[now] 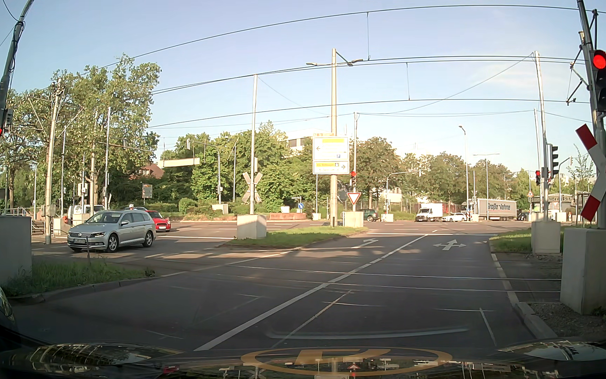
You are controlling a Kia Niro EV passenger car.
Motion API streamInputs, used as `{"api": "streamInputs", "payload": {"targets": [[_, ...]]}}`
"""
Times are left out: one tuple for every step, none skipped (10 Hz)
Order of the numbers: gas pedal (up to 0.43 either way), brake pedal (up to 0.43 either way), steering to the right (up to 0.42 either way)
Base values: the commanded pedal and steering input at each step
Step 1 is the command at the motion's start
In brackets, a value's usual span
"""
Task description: Follow the waypoints while adhering to traffic rules and regulations
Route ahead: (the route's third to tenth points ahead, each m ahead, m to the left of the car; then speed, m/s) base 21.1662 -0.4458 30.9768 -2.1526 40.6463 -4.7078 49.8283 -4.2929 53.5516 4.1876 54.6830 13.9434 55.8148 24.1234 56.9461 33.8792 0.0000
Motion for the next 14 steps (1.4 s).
{"api": "streamInputs", "payload": {"targets": [[0.000,0.293,0.248],[0.000,0.287,0.248],[0.000,0.293,0.248],[0.000,0.293,0.248],[0.000,0.293,0.248],[0.000,0.293,0.248],[0.000,0.293,0.248],[0.000,0.293,0.248],[0.000,0.293,0.248],[0.000,0.293,0.248],[0.000,0.293,0.248],[0.000,0.293,0.248],[0.000,0.287,0.248],[0.000,0.293,0.248]]}}
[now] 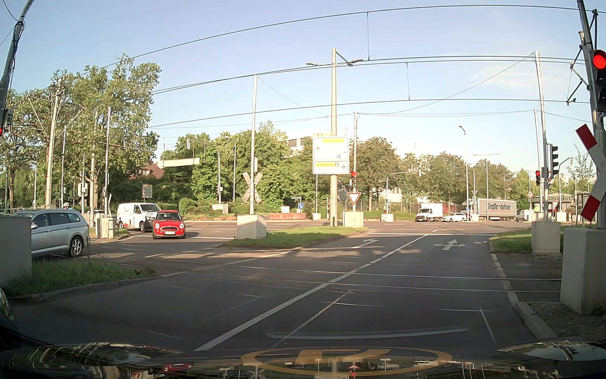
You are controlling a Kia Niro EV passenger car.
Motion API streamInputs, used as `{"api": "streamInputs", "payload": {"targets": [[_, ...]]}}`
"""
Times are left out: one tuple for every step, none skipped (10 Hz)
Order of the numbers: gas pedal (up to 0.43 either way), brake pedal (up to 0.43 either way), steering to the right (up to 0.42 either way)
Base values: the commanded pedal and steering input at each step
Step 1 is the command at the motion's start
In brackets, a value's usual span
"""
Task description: Follow the waypoints while adhering to traffic rules and regulations
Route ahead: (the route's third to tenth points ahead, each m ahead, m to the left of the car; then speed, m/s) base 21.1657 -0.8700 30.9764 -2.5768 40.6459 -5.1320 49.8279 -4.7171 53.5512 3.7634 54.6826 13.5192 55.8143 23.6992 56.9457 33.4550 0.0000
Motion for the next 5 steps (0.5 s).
{"api": "streamInputs", "payload": {"targets": [[0.000,0.293,0.248],[0.000,0.293,0.248],[0.000,0.293,0.248],[0.000,0.293,0.248],[0.000,0.293,0.248]]}}
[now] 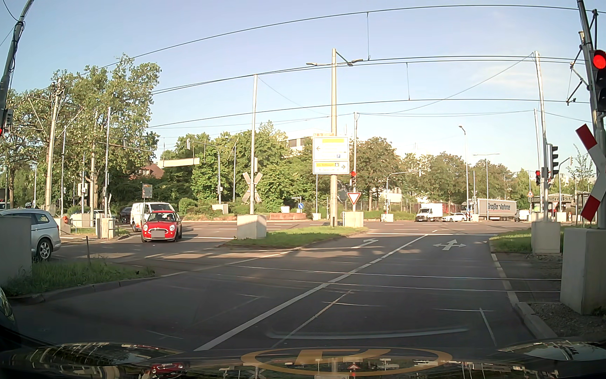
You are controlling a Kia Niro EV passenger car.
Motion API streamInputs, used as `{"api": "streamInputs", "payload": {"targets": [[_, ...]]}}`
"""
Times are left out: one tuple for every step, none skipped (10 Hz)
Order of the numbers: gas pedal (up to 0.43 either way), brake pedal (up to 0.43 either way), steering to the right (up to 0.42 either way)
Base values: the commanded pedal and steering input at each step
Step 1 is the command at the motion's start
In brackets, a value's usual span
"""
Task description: Follow the waypoints while adhering to traffic rules and regulations
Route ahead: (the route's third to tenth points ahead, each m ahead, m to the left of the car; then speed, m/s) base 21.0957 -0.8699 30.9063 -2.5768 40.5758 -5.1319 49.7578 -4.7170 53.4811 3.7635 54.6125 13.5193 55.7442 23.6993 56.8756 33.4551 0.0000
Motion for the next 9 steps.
{"api": "streamInputs", "payload": {"targets": [[0.000,0.293,0.248],[0.000,0.293,0.248],[0.000,0.293,0.248],[0.000,0.293,0.248],[0.000,0.293,0.248],[0.000,0.293,0.248],[0.000,0.293,0.248],[0.000,0.293,0.248],[0.000,0.293,0.248]]}}
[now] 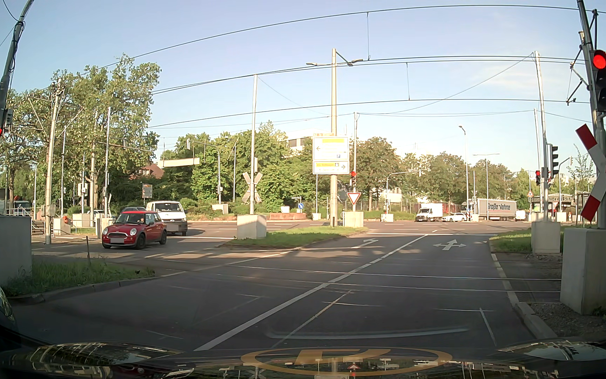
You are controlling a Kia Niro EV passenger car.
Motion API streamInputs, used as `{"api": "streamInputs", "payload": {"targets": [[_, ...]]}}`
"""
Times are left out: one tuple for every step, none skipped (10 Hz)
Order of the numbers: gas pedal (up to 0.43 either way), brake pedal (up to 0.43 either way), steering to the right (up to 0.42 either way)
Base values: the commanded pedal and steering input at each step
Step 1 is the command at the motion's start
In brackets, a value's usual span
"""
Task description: Follow the waypoints while adhering to traffic rules and regulations
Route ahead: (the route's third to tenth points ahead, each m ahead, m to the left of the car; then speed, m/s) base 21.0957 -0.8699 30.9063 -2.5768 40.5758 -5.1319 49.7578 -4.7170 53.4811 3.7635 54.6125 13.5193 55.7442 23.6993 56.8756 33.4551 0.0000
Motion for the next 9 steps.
{"api": "streamInputs", "payload": {"targets": [[0.000,0.293,0.248],[0.000,0.287,0.248],[0.000,0.293,0.248],[0.000,0.293,0.248],[0.000,0.293,0.248],[0.000,0.287,0.248],[0.000,0.293,0.248],[0.000,0.293,0.248],[0.000,0.293,0.248]]}}
